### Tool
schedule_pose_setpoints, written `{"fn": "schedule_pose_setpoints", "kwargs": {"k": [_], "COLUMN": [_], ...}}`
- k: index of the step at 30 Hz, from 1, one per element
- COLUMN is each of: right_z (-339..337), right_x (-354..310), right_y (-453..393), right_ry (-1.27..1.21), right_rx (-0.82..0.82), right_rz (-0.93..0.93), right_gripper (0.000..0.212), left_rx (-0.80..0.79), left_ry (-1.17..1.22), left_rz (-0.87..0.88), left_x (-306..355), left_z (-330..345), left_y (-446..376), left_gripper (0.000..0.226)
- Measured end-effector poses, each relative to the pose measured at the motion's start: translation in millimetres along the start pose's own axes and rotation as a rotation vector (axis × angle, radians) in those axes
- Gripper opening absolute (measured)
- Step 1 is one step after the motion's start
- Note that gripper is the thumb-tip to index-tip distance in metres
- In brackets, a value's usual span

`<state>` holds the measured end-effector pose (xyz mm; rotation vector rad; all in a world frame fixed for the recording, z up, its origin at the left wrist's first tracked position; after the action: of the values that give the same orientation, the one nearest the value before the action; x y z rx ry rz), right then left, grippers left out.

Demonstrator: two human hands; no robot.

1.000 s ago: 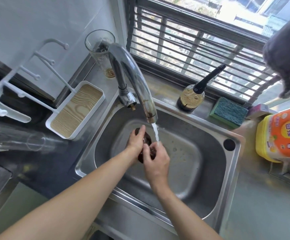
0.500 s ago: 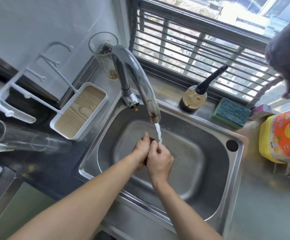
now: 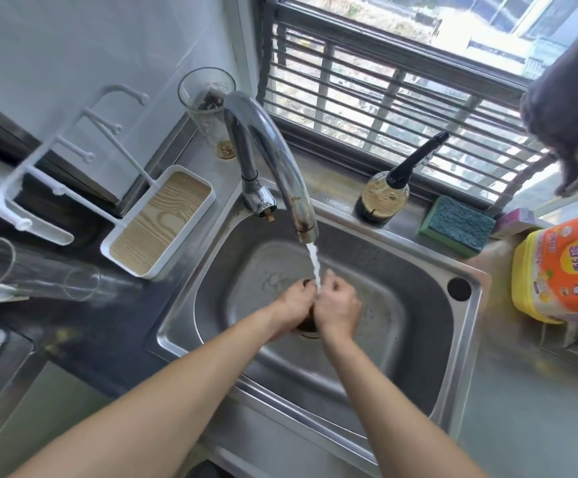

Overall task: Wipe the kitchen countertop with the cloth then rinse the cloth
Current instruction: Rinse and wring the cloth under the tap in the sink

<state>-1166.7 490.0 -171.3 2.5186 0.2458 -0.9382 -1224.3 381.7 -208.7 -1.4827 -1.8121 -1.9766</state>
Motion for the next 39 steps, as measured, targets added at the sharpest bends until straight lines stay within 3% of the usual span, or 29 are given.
{"fn": "schedule_pose_setpoints", "kwargs": {"k": [4,7,9,10,12,15,17,20,22,26,29,32,36,39], "right_z": [-11.3,2.8,17.3,22.3,20.9,16.9,8.5,-8.4,-20.3,-6.9,-0.4,9.5,8.0,10.1], "right_x": [29.9,33.9,35.1,34.2,21.4,-11.1,-16.6,5.3,13.8,-8.8,-19.7,-19.2,10.9,38.7], "right_y": [-24.1,-14.2,-1.1,5.7,23.3,56.5,46.2,-3.9,-18.6,28.0,47.1,19.0,-21.5,-23.0], "right_ry": [-0.104,-0.341,-0.469,-0.491,-0.375,-0.210,-0.171,-0.094,-0.092,-0.130,-0.137,-0.017,-0.069,-0.279], "right_rx": [0.084,-0.004,-0.138,-0.184,-0.220,-0.207,-0.094,0.068,0.126,-0.003,-0.082,-0.127,-0.072,-0.095], "right_rz": [0.272,0.365,0.417,0.390,0.149,-0.244,-0.217,0.103,0.192,-0.050,-0.189,-0.227,0.000,0.255], "right_gripper": [0.038,0.029,0.032,0.028,0.016,0.009,0.017,0.035,0.038,0.032,0.035,0.040,0.026,0.035], "left_rx": [-0.089,-0.051,0.077,0.173,0.314,0.345,0.277,0.137,0.085,0.139,0.191,0.025,-0.073,-0.017], "left_ry": [0.059,0.296,0.292,0.290,0.301,0.108,0.030,0.028,0.056,0.120,0.181,0.173,0.155,0.109], "left_rz": [-0.036,-0.136,-0.137,-0.110,-0.067,-0.040,-0.009,0.009,-0.029,-0.124,-0.179,-0.251,-0.297,-0.262], "left_x": [-7.2,-13.2,-13.8,-9.3,-4.5,-0.2,2.6,5.1,0.9,-4.7,-13.8,-29.2,-38.8,-36.7], "left_z": [12.6,-3.6,-23.7,-36.6,-53.1,-51.7,-34.3,0.8,11.5,-12.5,-25.3,-13.3,-10.0,-14.1], "left_y": [6.9,-0.7,-7.9,-8.8,-13.3,-11.0,-5.3,12.2,17.9,0.9,-0.6,11.2,17.5,16.3], "left_gripper": [0.010,0.025,0.036,0.039,0.033,0.038,0.035,0.028,0.037,0.051,0.045,0.039,0.026,0.039]}}
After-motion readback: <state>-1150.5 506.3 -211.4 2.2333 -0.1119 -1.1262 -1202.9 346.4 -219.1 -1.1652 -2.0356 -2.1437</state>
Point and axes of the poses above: each hand's wrist, its own y-axis away from the middle knuckle, its own z-axis out of the palm, x = y × z, the point moved 10 cm from there along -y, towards the middle knuckle, and after that the axes turned 10 degrees about x, right-handed, at the moved point
